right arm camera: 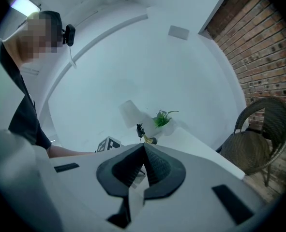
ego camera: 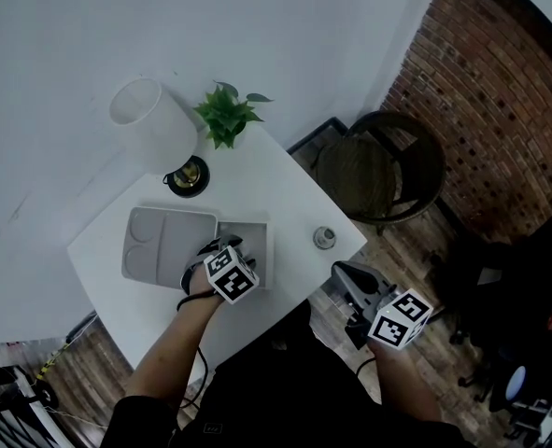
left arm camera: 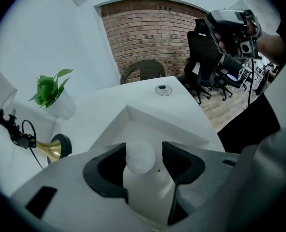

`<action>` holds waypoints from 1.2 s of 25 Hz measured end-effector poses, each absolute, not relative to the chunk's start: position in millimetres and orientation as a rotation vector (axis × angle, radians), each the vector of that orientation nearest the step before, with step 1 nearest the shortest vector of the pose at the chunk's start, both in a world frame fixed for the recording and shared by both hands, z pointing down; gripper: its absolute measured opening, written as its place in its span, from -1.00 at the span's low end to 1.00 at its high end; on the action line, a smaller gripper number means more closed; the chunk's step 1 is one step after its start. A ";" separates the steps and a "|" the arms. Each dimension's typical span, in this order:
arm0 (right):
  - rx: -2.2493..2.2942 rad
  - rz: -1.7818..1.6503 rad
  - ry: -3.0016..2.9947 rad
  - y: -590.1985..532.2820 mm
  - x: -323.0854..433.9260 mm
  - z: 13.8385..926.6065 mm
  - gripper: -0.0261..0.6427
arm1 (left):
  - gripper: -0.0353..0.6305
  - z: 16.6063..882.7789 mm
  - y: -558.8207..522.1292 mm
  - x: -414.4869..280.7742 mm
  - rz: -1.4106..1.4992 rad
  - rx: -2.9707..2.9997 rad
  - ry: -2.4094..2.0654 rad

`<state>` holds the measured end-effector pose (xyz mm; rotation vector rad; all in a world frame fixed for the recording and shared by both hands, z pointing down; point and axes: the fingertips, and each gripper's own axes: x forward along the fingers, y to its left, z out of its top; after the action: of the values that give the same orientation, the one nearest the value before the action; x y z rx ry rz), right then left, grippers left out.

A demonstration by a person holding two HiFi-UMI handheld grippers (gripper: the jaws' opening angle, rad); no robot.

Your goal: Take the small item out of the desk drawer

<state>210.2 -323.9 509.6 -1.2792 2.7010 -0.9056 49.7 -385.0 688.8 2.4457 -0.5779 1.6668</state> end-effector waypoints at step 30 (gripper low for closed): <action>-0.938 -0.693 2.927 -381.6 166.6 450.6 -0.93 | -0.36 495.3 -399.6 34.7 0.931 2.502 -1.103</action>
<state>166.6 -381.6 450.6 -0.9382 2.9267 -0.6930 34.7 -399.6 495.3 2.5021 -1.1034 0.9311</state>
